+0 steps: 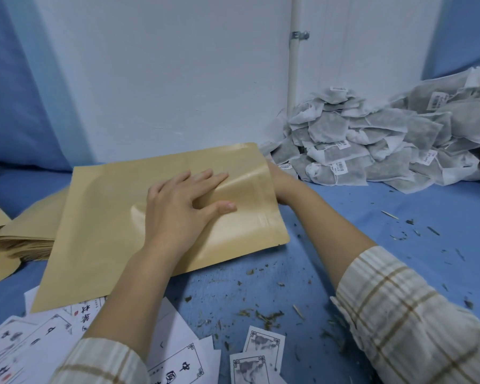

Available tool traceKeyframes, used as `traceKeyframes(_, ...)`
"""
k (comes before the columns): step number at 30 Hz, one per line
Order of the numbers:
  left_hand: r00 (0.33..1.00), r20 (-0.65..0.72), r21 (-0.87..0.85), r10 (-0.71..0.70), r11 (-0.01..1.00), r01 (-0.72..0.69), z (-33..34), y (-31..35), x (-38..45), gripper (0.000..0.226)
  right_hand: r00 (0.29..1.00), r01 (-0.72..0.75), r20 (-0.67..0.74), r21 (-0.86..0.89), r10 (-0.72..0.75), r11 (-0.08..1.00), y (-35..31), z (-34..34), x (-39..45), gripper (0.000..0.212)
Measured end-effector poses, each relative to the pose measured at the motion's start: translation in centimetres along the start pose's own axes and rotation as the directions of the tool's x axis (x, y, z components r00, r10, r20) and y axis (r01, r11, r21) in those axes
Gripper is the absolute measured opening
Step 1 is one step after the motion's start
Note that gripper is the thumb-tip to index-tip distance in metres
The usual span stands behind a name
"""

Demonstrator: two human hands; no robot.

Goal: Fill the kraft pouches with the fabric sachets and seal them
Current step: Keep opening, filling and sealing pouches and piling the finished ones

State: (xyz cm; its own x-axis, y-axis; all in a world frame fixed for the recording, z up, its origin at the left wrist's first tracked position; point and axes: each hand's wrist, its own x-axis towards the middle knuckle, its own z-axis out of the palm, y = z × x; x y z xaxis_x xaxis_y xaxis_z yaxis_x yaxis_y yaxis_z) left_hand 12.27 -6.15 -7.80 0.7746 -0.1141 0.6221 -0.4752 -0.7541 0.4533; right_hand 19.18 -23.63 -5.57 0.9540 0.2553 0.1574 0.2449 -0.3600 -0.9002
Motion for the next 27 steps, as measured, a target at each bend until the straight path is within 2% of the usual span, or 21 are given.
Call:
traceKeyframes(2, 0.999, -0.021, 0.049, -0.029, 0.998, 0.03, 0.0, -0.3, 0.0, 0.057, 0.984, 0.032, -0.178, 0.02, -0.028, 0.999, 0.5, -1.5, 0.0, 0.014)
traceKeyframes(3, 0.999, -0.029, 0.067, -0.041, 0.997, 0.043, 0.0, -0.4, 0.0, 0.057, 0.948, -0.003, -0.316, -0.07, -0.019, 0.998, 1.6, -2.7, 0.1, 0.016)
traceKeyframes(4, 0.999, -0.031, 0.077, -0.044, 0.996, 0.047, 0.1, -0.4, 0.0, 0.056, 0.888, -0.132, -0.46, -0.265, -0.005, 0.955, 3.0, -4.1, 0.2, 0.02)
traceKeyframes(5, 0.999, -0.027, 0.084, -0.04, 0.996, 0.042, 0.2, -0.5, 0.0, 0.055, 0.818, -0.343, -0.575, -0.464, 0.017, 0.817, 4.5, -5.3, 0.0, 0.023)
traceKeyframes(6, 0.999, -0.022, 0.09, -0.035, 0.995, 0.037, 0.2, -0.5, 0.0, 0.054, 0.78, -0.497, -0.624, -0.569, 0.05, 0.656, 5.8, -6.1, -0.3, 0.026)
traceKeyframes(7, 0.999, -0.02, 0.093, -0.033, 0.995, 0.035, 0.2, -0.5, 0.0, 0.054, 0.775, -0.57, -0.623, -0.614, 0.107, 0.546, 6.9, -6.5, -0.6, 0.031)
traceKeyframes(8, 0.999, -0.018, 0.096, -0.032, 0.995, 0.034, 0.2, -0.4, 0.0, 0.055, 0.784, -0.592, -0.596, -0.636, 0.173, 0.495, 7.8, -6.7, -0.9, 0.036)
traceKeyframes(11, 0.999, -0.004, 0.115, -0.034, 0.993, 0.034, 0.3, -0.3, -0.1, 0.057, 0.813, -0.581, -0.502, -0.672, 0.294, 0.46, 9.2, -6.9, -0.8, 0.045)
traceKeyframes(14, 1.0, 0.001, 0.137, -0.027, 0.99, 0.027, 0.3, -0.5, -0.1, 0.052, 0.803, -0.594, -0.527, -0.676, 0.279, 0.436, 9.3, -6.0, -0.3, 0.056)
traceKeyframes(17, 0.999, 0.011, 0.141, -0.03, 0.99, 0.028, 0.3, -0.5, -0.1, 0.054, 0.775, -0.589, -0.624, -0.653, 0.104, 0.476, 8.9, -5.0, -0.2, 0.064)
traceKeyframes(18, 0.999, 0.015, 0.138, -0.031, 0.99, 0.029, 0.3, -0.5, -0.1, 0.056, 0.752, -0.564, -0.659, -0.642, 0.002, 0.52, 8.5, -5.0, -0.1, 0.06)
traceKeyframes(20, 1.0, 0.012, 0.131, -0.028, 0.991, 0.027, 0.2, -0.5, -0.1, 0.058, 0.662, -0.486, -0.716, -0.634, -0.221, 0.601, 7.8, -5.3, -0.1, 0.044)
traceKeyframes(22, 1.0, 0.005, 0.133, -0.025, 0.991, 0.024, 0.2, -0.5, -0.1, 0.056, 0.53, -0.393, -0.768, -0.598, -0.359, 0.699, 7.3, -5.3, -0.4, 0.032)
traceKeyframes(23, 1.0, 0.005, 0.137, -0.025, 0.99, 0.024, 0.3, -0.5, -0.1, 0.055, 0.448, -0.321, -0.816, -0.527, -0.364, 0.787, 6.9, -5.2, -0.5, 0.029)
traceKeyframes(24, 1.0, 0.005, 0.141, -0.024, 0.99, 0.023, 0.3, -0.5, -0.1, 0.055, 0.359, -0.211, -0.882, -0.397, -0.307, 0.893, 6.4, -4.9, -0.6, 0.028)
traceKeyframes(25, 1.0, 0.004, 0.142, -0.024, 0.99, 0.023, 0.3, -0.6, -0.1, 0.056, 0.28, -0.056, -0.942, -0.209, -0.186, 0.976, 5.7, -4.8, -0.5, 0.031)
traceKeyframes(26, 1.0, 0.003, 0.141, -0.025, 0.99, 0.025, 0.3, -0.6, -0.1, 0.056, 0.236, 0.123, -0.972, 0.012, -0.018, 0.992, 4.9, -4.9, -0.4, 0.036)
traceKeyframes(27, 1.0, 0.002, 0.142, -0.026, 0.99, 0.025, 0.3, -0.5, -0.1, 0.056, 0.244, 0.28, -0.956, 0.231, 0.163, 0.932, 4.1, -5.1, -0.4, 0.04)
